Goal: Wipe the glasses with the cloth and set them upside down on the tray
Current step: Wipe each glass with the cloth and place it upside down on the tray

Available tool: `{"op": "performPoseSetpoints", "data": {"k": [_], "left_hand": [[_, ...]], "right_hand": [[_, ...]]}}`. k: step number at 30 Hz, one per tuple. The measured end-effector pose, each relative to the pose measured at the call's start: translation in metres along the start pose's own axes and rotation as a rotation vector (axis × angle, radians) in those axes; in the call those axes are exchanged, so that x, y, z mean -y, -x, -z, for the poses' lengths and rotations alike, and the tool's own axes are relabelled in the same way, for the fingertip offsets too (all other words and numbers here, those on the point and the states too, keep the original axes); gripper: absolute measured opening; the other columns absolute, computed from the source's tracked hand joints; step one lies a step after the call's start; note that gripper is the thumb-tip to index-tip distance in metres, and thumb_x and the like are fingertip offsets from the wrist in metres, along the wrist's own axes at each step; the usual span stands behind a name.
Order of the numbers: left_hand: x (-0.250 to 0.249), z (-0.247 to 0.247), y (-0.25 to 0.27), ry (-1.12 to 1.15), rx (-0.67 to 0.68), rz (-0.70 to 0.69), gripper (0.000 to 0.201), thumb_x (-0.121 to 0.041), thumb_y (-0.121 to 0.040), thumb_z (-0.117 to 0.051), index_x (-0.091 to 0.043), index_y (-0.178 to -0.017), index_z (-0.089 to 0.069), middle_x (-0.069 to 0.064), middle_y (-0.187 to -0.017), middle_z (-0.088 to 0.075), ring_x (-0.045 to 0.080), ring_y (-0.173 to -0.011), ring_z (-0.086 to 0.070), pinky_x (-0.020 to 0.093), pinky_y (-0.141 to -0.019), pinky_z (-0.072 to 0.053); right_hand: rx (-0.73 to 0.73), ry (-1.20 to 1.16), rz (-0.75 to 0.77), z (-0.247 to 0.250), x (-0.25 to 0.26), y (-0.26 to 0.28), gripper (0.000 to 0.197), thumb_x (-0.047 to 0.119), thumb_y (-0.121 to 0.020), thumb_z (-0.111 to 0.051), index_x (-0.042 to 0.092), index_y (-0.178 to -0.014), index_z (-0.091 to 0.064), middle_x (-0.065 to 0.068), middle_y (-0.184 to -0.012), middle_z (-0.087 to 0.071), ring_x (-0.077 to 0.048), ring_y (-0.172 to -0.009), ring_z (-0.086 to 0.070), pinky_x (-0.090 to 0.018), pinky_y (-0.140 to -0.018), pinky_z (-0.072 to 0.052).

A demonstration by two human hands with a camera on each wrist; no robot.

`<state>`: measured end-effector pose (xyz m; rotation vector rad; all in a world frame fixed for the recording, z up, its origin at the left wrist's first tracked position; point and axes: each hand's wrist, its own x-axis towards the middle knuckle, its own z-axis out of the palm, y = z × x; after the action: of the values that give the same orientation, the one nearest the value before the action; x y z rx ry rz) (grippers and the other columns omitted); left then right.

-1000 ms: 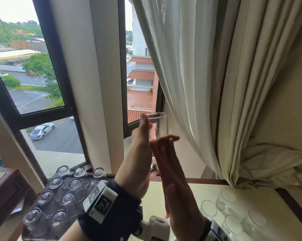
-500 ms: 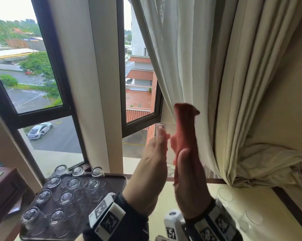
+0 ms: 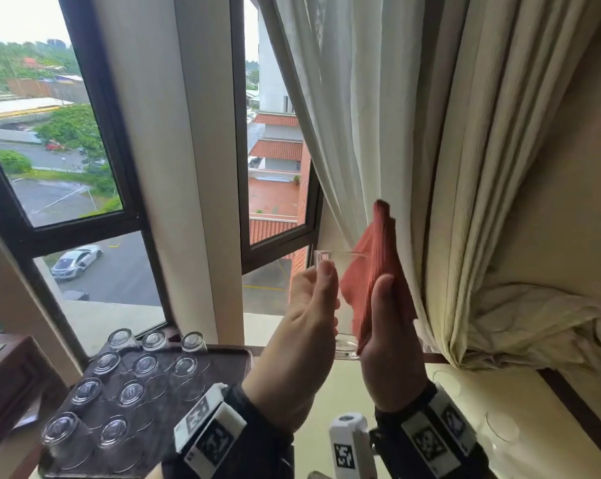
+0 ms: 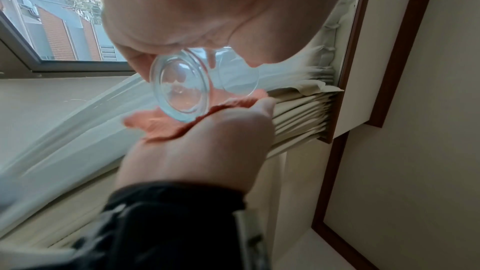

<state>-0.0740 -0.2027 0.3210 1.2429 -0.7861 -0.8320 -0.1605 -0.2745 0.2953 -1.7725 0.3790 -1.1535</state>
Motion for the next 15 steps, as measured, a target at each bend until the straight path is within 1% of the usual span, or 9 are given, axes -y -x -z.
{"op": "performPoseSetpoints", "data": {"k": [2, 3, 4, 5, 7, 9, 11, 13, 15], "left_hand": [[-0.001, -0.001, -0.003, 0.037, -0.03, 0.008, 0.051, -0.074, -0.103, -0.031, -0.037, -0.126, -0.059, 0.01, -0.118, -0.066, 0.023, -0.107, -0.065, 0.044, -0.103, -0.052], [-0.001, 0.002, -0.007, 0.053, -0.051, 0.007, 0.052, -0.073, -0.104, -0.034, -0.036, -0.128, -0.061, 0.01, -0.122, -0.069, 0.024, -0.113, -0.067, 0.048, -0.107, -0.051], [-0.001, 0.007, -0.012, 0.076, -0.07, 0.0, 0.049, -0.069, -0.106, -0.038, -0.035, -0.129, -0.064, 0.009, -0.126, -0.071, 0.025, -0.119, -0.067, 0.052, -0.108, -0.05], [-0.003, 0.012, -0.016, 0.106, -0.088, -0.017, 0.046, -0.065, -0.106, -0.044, -0.032, -0.13, -0.067, 0.008, -0.128, -0.072, 0.027, -0.123, -0.067, 0.054, -0.108, -0.051], [-0.007, 0.023, -0.021, 0.181, -0.114, 0.007, 0.052, -0.069, -0.102, -0.048, -0.031, -0.135, -0.065, 0.008, -0.132, -0.071, 0.029, -0.126, -0.066, 0.052, -0.102, -0.053], [-0.006, 0.03, -0.023, 0.158, -0.095, 0.018, 0.055, -0.073, -0.103, -0.038, -0.037, -0.138, -0.059, 0.01, -0.134, -0.067, 0.027, -0.123, -0.065, 0.041, -0.087, -0.053], [-0.003, 0.029, -0.019, 0.109, -0.063, 0.014, 0.052, -0.071, -0.105, -0.031, -0.039, -0.138, -0.056, 0.013, -0.123, -0.065, 0.025, -0.106, -0.069, 0.035, -0.076, -0.054], [-0.001, 0.021, -0.013, 0.113, -0.035, 0.004, 0.049, -0.066, -0.106, -0.033, -0.035, -0.137, -0.057, 0.01, -0.102, -0.067, 0.017, -0.083, -0.074, 0.032, -0.067, -0.059], [0.002, 0.013, -0.007, 0.125, -0.009, -0.006, 0.045, -0.06, -0.107, -0.035, -0.031, -0.133, -0.057, 0.004, -0.085, -0.067, 0.012, -0.069, -0.072, 0.028, -0.061, -0.059]], "right_hand": [[-0.016, -0.044, 0.032, -0.008, 0.018, -0.003, 0.068, 0.071, -0.089, -0.044, 0.022, -0.135, -0.058, -0.006, -0.132, -0.066, -0.001, -0.106, -0.065, -0.003, -0.081, -0.047], [0.019, -0.026, 0.119, -0.012, 0.024, -0.003, 0.067, 0.073, -0.093, -0.034, 0.029, -0.139, -0.054, -0.005, -0.139, -0.061, -0.004, -0.12, -0.061, -0.014, -0.097, -0.048], [0.075, 0.034, 0.206, -0.018, 0.028, 0.0, 0.063, 0.062, -0.101, -0.024, 0.026, -0.148, -0.047, -0.007, -0.154, -0.048, -0.015, -0.141, -0.046, -0.029, -0.115, -0.038], [0.161, 0.123, 0.32, -0.022, 0.023, 0.007, 0.06, 0.049, -0.106, -0.018, 0.019, -0.153, -0.04, -0.008, -0.163, -0.034, -0.024, -0.152, -0.027, -0.044, -0.124, -0.022], [0.223, 0.183, 0.368, -0.024, 0.002, 0.022, 0.054, 0.033, -0.109, -0.019, 0.01, -0.155, -0.035, -0.007, -0.167, -0.023, -0.031, -0.156, -0.013, -0.057, -0.125, -0.013], [0.177, 0.146, 0.265, -0.023, -0.015, 0.035, 0.052, 0.041, -0.109, -0.022, 0.026, -0.156, -0.035, -0.002, -0.164, -0.031, -0.03, -0.153, -0.025, -0.059, -0.12, -0.026], [0.072, 0.013, 0.034, -0.023, -0.018, 0.038, 0.058, 0.07, -0.099, -0.028, 0.045, -0.151, -0.037, 0.004, -0.145, -0.055, -0.027, -0.135, -0.051, -0.047, -0.105, -0.047], [0.043, -0.095, -0.087, -0.017, -0.019, 0.03, 0.07, 0.077, -0.093, -0.032, 0.035, -0.149, -0.04, 0.006, -0.128, -0.066, -0.022, -0.117, -0.065, -0.032, -0.095, -0.056], [0.09, -0.103, -0.153, -0.006, -0.007, 0.014, 0.073, 0.078, -0.088, -0.034, 0.025, -0.136, -0.051, 0.009, -0.106, -0.076, -0.016, -0.092, -0.074, -0.031, -0.075, -0.062]]}}
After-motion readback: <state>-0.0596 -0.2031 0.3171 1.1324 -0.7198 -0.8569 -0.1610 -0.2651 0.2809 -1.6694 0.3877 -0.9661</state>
